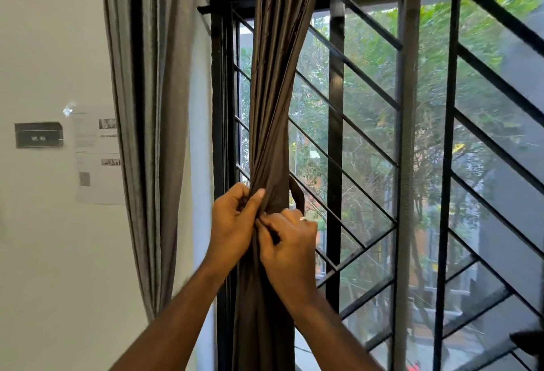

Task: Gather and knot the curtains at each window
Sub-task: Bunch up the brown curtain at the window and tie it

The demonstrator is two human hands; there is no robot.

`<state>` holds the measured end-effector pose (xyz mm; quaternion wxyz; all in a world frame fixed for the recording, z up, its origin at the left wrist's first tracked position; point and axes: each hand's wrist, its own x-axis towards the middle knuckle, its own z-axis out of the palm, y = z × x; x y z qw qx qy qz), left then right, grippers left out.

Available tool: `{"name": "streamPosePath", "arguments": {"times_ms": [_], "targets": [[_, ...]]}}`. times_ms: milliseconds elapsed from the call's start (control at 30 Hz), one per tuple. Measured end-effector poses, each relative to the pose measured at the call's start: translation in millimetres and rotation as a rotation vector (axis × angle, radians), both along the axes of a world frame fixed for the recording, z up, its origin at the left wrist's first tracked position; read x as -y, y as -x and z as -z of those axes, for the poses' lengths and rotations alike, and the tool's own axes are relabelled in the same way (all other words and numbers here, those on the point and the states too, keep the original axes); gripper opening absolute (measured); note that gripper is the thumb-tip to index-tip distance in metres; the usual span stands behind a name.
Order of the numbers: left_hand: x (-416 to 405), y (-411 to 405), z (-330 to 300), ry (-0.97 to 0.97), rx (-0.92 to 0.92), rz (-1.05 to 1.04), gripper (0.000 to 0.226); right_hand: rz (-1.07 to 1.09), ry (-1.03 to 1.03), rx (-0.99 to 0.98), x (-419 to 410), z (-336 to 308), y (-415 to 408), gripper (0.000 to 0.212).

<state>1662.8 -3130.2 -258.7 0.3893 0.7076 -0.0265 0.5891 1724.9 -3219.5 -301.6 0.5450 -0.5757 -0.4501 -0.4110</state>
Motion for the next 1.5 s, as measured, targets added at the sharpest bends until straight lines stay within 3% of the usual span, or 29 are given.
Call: {"name": "streamPosePath", "arguments": {"times_ms": [100,233,367,467,533,667,800,933,1067,1167,1333,1400,1500], "targets": [[5.0,4.3,-3.8,0.002,-0.037,0.020,0.056,-0.005,-0.005,0.001,-3.0,-0.2,1.6,0.014],[-4.0,5.2,-6.6,-0.079,-0.052,-0.144,0.040,-0.013,0.056,0.029,-6.3,2.0,4.3,0.013],[-13.9,7.8,-7.5,-0.081,-0.071,-0.177,0.035,-0.068,0.146,0.055,-0.1,8.5,1.6,0.013],[-21.0,7.5,-7.3,-0.093,-0.126,-0.183,0.028,-0.169,0.058,-0.036,5.9,11.4,-3.5,0.010],[-17.0,10.5,-8.9,-0.079,-0.185,-0.085,0.006,-0.158,-0.055,-0.145,9.2,11.3,-13.5,0.009],[-11.0,16.0,-10.8,0.033,-0.299,0.100,0.026,-0.035,-0.200,-0.316,15.3,5.8,-40.0,0.016],[-9.8,17.5,-11.6,0.105,-0.312,0.172,0.033,-0.005,-0.191,-0.388,21.9,-14.1,-54.4,0.009],[-5.9,15.7,-10.8,0.127,-0.288,0.201,0.027,-0.111,0.021,-0.545,21.6,-22.8,-60.2,0.027],[-10.4,11.9,-7.8,0.149,-0.283,0.236,0.024,-0.287,0.267,-0.744,14.1,-16.6,-65.9,0.020],[-14.7,13.1,-8.2,0.140,-0.267,0.254,0.020,-0.537,0.241,-0.910,16.8,-21.6,-64.8,0.022],[-19.2,10.3,-11.0,0.062,-0.212,0.080,0.014,-0.759,0.089,-0.918,16.8,-16.7,-54.7,0.012],[-22.1,4.7,-8.3,0.029,-0.185,-0.088,0.012,-0.576,-0.004,-0.868,14.6,-13.1,-51.0,0.011],[-26.6,-5.9,-1.0,-0.101,-0.092,-0.391,0.020,-0.080,-0.109,-0.656,11.1,-3.3,-43.0,0.025]]}}
